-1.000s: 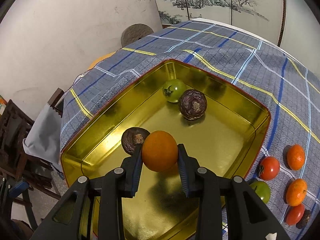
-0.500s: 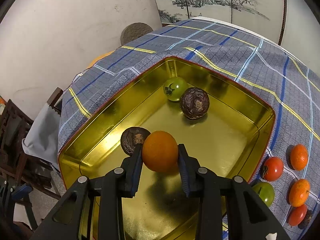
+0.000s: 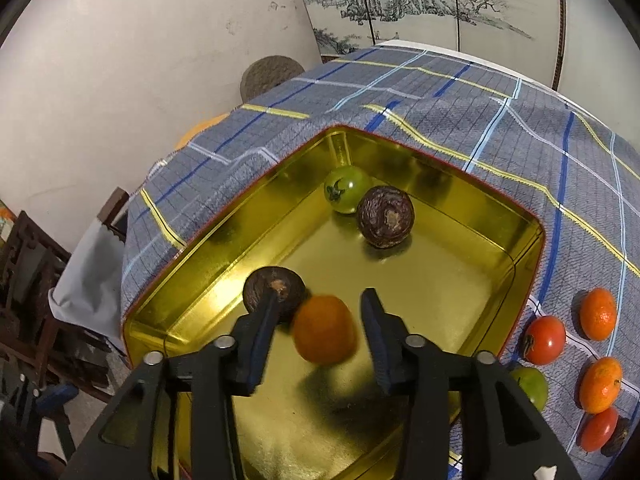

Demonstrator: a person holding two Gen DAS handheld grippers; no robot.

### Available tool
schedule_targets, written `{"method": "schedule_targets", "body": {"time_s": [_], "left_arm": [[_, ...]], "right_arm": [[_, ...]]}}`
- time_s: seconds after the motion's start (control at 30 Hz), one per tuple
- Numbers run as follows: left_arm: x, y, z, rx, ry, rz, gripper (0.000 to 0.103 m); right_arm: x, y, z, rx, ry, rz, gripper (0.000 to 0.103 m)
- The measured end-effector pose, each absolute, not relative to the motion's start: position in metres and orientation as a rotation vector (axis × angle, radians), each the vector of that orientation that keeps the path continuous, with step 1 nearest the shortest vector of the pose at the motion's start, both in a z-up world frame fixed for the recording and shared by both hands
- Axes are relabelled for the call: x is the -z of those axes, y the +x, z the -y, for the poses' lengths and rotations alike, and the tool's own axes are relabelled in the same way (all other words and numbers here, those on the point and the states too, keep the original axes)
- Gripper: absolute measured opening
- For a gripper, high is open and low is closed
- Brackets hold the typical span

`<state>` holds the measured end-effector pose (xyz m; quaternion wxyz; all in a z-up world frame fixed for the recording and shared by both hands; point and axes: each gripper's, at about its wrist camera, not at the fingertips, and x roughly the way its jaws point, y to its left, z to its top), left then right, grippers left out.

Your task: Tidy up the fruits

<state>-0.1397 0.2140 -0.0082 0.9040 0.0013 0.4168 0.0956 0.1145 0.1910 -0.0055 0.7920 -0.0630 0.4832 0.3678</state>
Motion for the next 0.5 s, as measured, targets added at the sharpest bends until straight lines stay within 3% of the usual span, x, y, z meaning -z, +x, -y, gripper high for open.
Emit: {"method": "schedule_targets", "body": {"time_s": [0.5], "left_arm": [[0.007, -0.14, -0.205, -0.195, 0.034, -0.864, 0.084]], "right_arm": [[-0.027, 0.074, -0.149, -0.843, -0.024, -0.928, 0.056]]}}
